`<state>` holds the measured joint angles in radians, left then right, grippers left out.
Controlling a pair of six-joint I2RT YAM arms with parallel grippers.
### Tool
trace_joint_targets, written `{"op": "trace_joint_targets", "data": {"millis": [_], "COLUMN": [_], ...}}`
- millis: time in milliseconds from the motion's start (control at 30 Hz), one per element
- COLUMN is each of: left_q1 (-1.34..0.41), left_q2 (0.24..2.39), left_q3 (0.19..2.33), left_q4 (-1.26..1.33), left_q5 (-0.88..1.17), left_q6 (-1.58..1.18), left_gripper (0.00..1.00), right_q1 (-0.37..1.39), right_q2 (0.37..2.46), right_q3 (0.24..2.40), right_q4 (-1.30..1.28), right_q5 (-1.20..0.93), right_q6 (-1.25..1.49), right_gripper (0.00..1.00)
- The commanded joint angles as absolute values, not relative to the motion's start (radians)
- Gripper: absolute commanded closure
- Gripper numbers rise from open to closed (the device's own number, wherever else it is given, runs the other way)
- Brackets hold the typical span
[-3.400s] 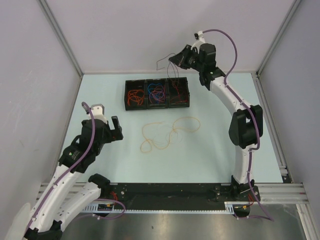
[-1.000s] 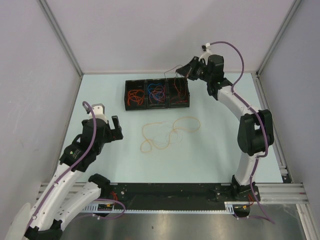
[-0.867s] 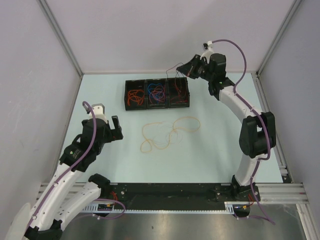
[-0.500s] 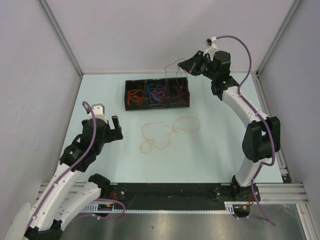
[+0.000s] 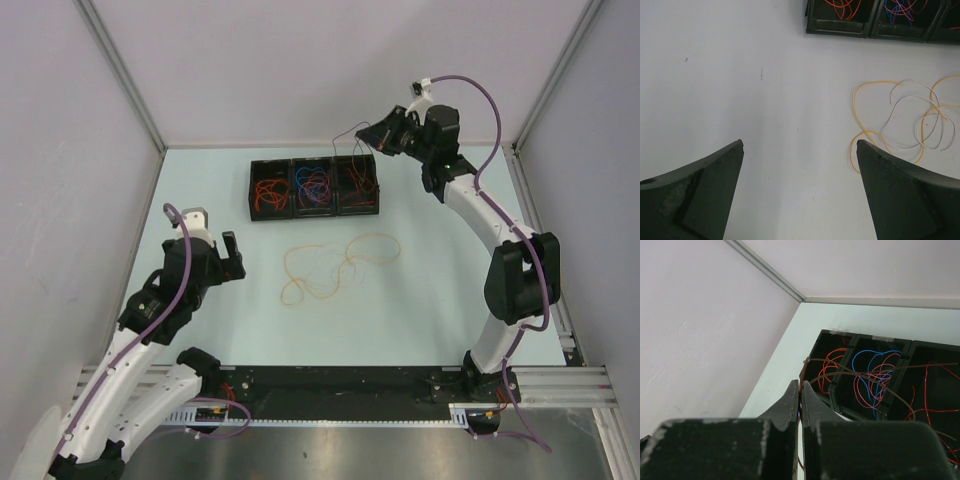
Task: Untangle the cables
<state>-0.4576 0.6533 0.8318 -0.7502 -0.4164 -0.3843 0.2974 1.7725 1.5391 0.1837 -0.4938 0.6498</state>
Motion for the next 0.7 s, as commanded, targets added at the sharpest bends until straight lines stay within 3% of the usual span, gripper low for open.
{"op": "trace_joint_targets", "data": {"millis": [0, 667], "left_q1": [-0.449, -0.448], "left_q2": [0.644, 0.65], "left_q3": [0.831, 0.833], "left_q4": [-0.736, -0.736], "left_q5": [-0.433, -0.431], "left_q6": [-0.394, -0.394], "left_gripper": [0.0, 0.0], "right_q1": [0.296, 0.295], "right_q2": [1.767, 1.804], "right_q3": [1.54, 1.529], "right_q4": [0.212, 0.219], "right_q5": [-0.488, -0.489], "right_q6": [0.629, 0.629], "right_gripper": [1.0, 1.0]}}
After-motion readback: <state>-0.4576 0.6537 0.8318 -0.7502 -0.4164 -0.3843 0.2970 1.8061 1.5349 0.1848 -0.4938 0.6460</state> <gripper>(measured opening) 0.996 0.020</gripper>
